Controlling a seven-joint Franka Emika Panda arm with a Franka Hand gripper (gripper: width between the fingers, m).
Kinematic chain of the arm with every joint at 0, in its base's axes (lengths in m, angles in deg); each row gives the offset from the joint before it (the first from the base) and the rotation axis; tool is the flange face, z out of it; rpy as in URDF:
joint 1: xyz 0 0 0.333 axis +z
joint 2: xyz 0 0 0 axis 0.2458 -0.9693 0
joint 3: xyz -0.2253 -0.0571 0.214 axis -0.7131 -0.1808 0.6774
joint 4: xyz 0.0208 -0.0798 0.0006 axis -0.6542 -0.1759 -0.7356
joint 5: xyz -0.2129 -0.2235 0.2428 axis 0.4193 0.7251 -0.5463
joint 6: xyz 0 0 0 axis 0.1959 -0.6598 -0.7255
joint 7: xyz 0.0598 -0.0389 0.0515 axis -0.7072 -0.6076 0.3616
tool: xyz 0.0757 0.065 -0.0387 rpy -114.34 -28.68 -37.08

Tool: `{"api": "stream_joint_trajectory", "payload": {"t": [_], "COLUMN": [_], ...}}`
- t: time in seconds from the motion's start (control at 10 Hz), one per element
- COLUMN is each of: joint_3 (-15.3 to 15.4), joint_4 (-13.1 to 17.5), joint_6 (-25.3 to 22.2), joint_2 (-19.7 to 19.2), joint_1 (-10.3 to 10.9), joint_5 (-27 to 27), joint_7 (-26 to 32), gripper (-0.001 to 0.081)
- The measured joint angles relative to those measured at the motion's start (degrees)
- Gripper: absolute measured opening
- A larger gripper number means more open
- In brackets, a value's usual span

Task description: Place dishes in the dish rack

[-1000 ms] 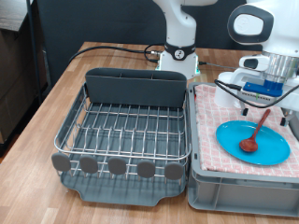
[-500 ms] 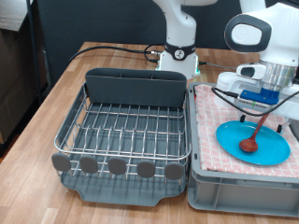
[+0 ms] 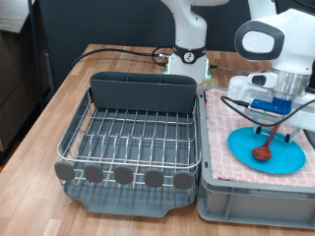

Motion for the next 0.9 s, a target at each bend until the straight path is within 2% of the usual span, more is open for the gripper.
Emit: {"api": "stream_joint_trajectory", "payload": {"t": [0.1,0.3,0.4,0.5,0.9], "joint_3": [-0.24,-0.59,-0.72,-0.75,0.28], "joint_4": [0.07,0.17,0.2,0.31,1.23], "joint_6": [0.2,0.52,0.52,0.51,-1.47], "joint_2": [-0.35,-0.77,-0.78,-0.78,0.29], "joint_1": [0.19,0.54,0.72,0.88,0.75], "joint_5": [0.7,2.13,2.65,2.72,-0.14], "joint_7": [-0.89,-2.79,-3.43,-3.56,-1.42], "gripper": [0.0547,0.0233,0.0233,0.0088,0.0091]}}
